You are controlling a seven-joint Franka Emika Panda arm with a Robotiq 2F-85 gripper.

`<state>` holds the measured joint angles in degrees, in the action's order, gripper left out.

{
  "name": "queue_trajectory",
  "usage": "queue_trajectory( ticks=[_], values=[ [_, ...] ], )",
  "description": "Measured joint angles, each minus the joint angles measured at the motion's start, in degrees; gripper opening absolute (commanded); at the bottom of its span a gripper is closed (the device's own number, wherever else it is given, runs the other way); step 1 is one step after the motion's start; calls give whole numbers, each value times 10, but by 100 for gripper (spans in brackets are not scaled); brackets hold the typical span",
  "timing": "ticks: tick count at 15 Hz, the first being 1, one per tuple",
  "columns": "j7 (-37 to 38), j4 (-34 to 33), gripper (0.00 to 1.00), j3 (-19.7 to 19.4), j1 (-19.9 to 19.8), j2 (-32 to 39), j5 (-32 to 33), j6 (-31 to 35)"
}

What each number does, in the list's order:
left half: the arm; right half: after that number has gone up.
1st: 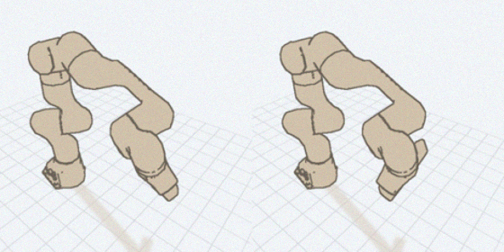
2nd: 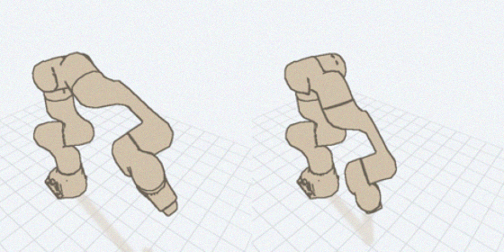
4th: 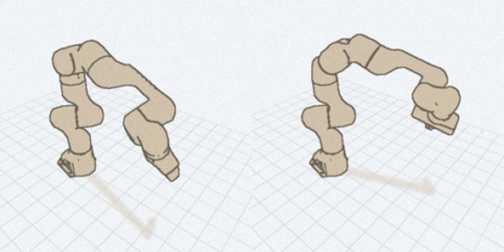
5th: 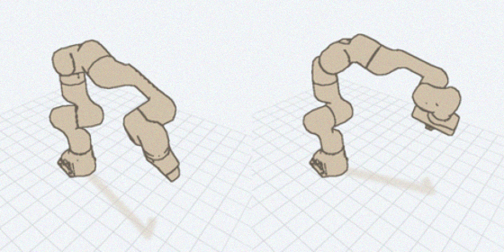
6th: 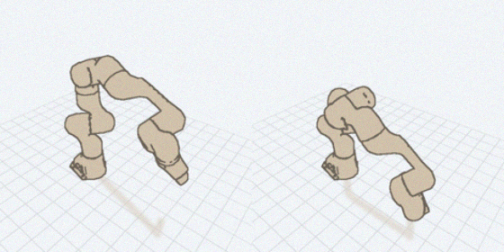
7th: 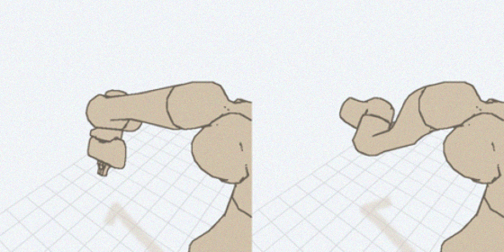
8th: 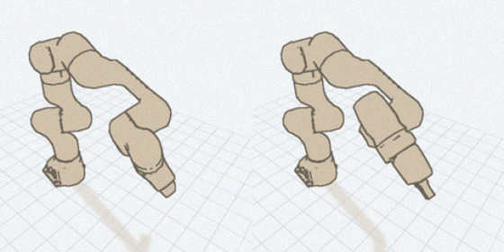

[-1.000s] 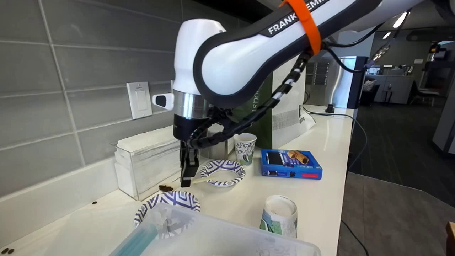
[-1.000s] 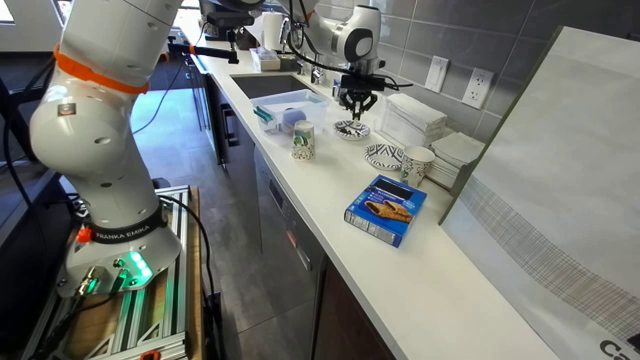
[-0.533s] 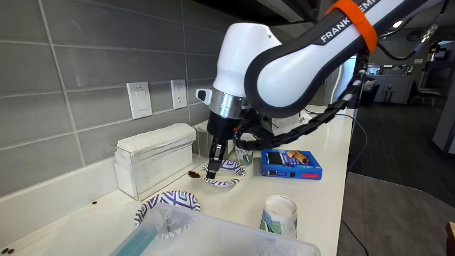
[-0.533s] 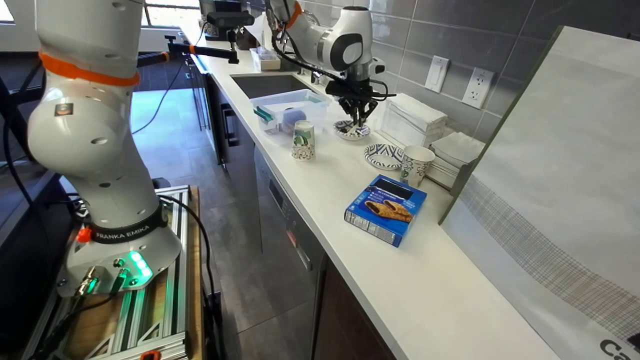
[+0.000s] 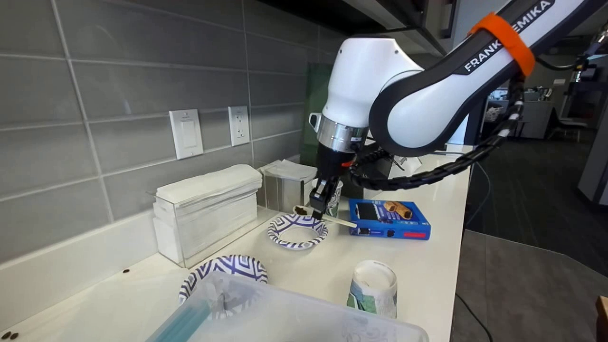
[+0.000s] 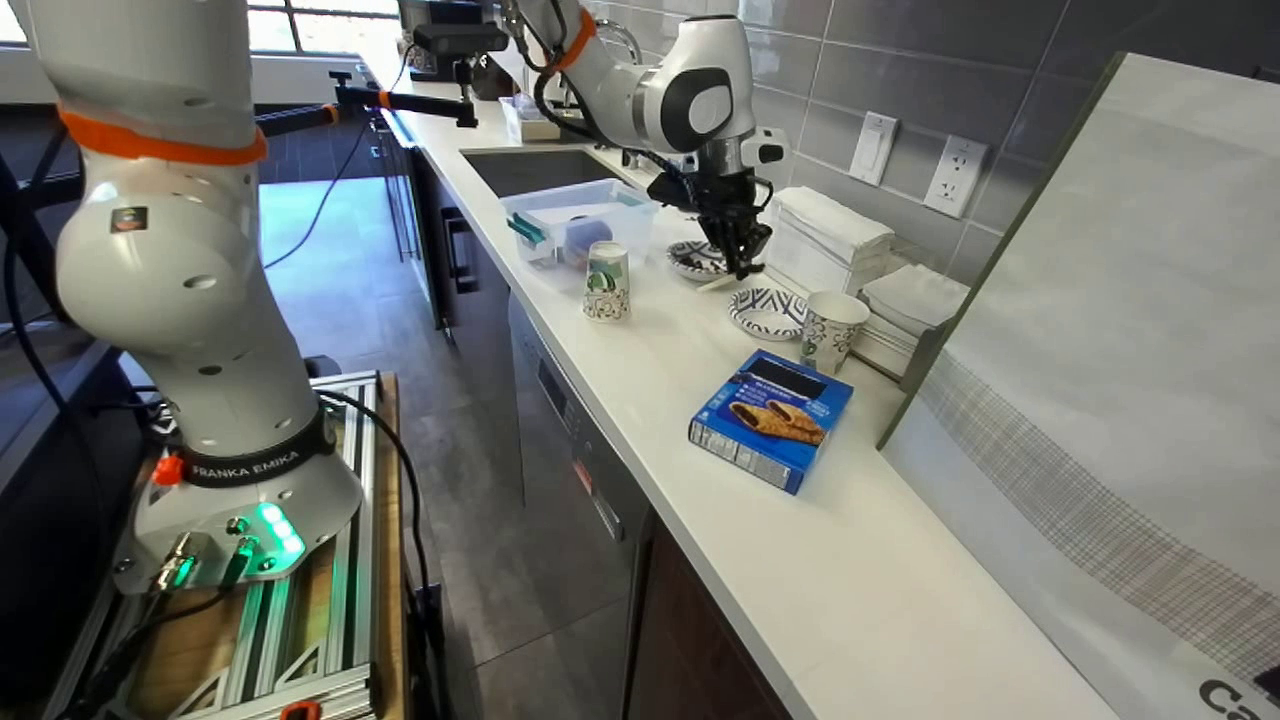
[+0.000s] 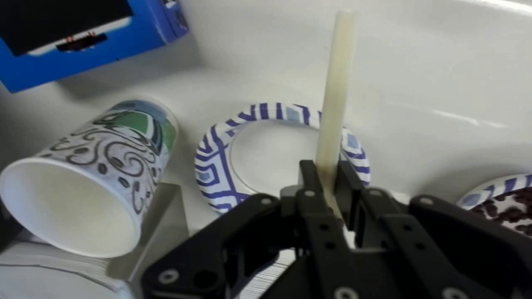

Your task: Transfer a spoonful of contents from the left bowl to the right bowl

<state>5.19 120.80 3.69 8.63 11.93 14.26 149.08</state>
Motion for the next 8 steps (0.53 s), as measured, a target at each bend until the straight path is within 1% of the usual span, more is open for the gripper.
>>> queue_trajectory(
  ticks=[2,4,8],
  values=[
    [26,-1,4,-14,0,0,15,-1],
    [37,-4,4,-21,0,2,26,-13],
    [52,-33,4,-27,1,17,61,-72]
  ],
)
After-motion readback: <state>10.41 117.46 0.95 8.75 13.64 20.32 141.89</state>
